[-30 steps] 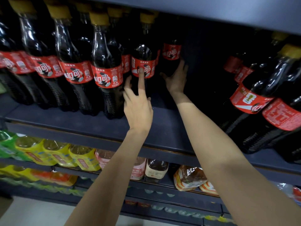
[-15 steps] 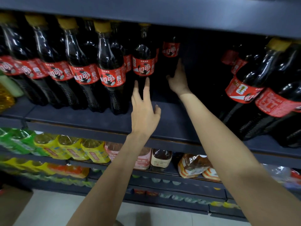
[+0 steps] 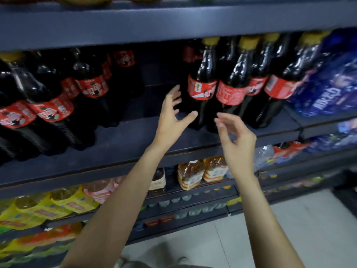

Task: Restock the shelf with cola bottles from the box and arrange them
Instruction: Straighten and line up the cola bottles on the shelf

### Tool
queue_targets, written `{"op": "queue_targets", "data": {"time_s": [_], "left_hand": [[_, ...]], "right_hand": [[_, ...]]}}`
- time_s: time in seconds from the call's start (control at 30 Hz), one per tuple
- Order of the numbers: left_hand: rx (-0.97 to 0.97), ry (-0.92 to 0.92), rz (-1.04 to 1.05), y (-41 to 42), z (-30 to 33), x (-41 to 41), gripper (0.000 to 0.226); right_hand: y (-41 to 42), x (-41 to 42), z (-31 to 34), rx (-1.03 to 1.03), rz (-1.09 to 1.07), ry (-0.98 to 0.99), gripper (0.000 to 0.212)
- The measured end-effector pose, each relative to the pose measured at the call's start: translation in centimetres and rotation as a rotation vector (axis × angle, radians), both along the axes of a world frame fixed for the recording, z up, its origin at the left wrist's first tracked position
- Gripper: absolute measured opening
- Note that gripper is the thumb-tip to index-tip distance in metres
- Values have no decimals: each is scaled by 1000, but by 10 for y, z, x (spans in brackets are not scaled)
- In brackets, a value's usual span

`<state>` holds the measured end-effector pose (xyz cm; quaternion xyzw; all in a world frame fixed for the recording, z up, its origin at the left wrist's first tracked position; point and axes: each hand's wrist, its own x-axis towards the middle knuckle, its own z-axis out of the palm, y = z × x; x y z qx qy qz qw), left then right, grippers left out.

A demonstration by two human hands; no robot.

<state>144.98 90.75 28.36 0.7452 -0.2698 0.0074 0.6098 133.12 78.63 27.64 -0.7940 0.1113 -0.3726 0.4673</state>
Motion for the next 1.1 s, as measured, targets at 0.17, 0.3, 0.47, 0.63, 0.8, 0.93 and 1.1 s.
{"op": "queue_targets", "data": {"time_s": [0.17, 0.3, 0.47, 0.63, 0.8, 0.93, 1.1], "left_hand": [[-27, -20, 44, -42, -1, 7, 97], [26, -68, 201, -47, 4, 11, 94], [10, -51, 191, -19, 2, 6, 85], [-73, -57, 243, 54, -6, -14, 81], [-31, -214, 496, 110, -9, -14, 75], [0, -229, 625, 124, -9, -5, 75], [65, -246, 662, 128, -10, 2, 75]], "right_hand": [[-23, 9, -9, 5, -308, -43, 51], [-21, 36, -3, -38, -317, 9, 76], [-17, 49, 0, -22, -379, 85, 74], [-16, 45, 0, 15, -302, 56, 74], [19, 47, 0, -6, -76, 54, 75], [49, 65, 4, -39, 78, 57, 73], [73, 92, 5, -15, 169, 69, 72]]}}
